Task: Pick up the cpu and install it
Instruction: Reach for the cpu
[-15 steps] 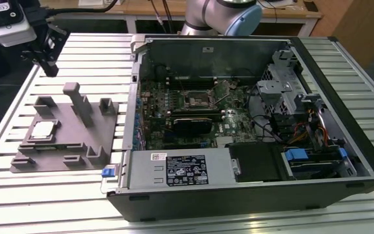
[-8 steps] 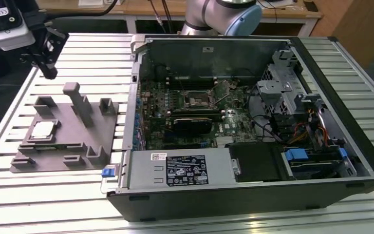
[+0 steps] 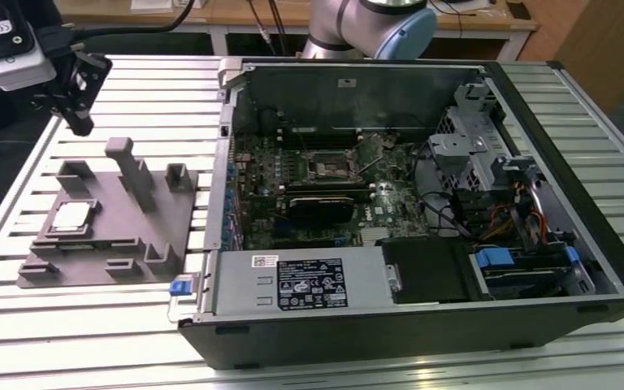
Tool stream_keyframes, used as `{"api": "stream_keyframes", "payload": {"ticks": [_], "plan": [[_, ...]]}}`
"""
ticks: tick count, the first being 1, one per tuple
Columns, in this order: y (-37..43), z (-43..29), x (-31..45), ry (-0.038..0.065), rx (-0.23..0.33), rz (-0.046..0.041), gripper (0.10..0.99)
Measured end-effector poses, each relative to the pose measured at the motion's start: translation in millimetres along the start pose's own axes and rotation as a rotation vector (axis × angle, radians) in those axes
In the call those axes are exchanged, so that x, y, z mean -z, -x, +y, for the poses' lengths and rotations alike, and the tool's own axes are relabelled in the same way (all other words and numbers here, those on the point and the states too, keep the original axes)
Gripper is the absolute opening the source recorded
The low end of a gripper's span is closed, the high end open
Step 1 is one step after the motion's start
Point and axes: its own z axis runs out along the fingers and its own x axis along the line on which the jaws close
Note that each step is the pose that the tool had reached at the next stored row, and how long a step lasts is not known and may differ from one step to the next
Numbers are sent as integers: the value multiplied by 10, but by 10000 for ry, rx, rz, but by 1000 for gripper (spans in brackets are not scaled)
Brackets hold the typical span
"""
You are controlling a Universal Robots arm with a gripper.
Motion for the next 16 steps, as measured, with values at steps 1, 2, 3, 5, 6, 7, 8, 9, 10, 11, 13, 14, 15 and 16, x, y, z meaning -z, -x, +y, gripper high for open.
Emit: {"api": "stream_keyframes", "payload": {"ticks": [1, 2, 3, 5, 6, 7, 8, 9, 10, 11, 13, 14, 15, 16], "plan": [[-7, -1, -8, 0, 0, 0, 106], [-14, -1, -14, -1, 0, 2, 106], [-22, -3, -22, -1, 0, 1, 106], [-39, -4, -38, 0, 0, 0, 106], [-49, -6, -47, 0, 0, 0, 106], [-59, -7, -56, 0, 0, 0, 106], [-68, -8, -63, -1, 0, 1, 106], [-77, -9, -72, -1, 0, 1, 106], [-87, -10, -81, 0, 0, 1, 106], [-96, -11, -90, 0, 0, 1, 106], [-114, -13, -107, 0, 0, 1, 106], [-123, -14, -115, -1, 0, 1, 106], [-133, -15, -124, 0, -1, 0, 106], [-141, -16, -132, 0, -1, 0, 106]]}}
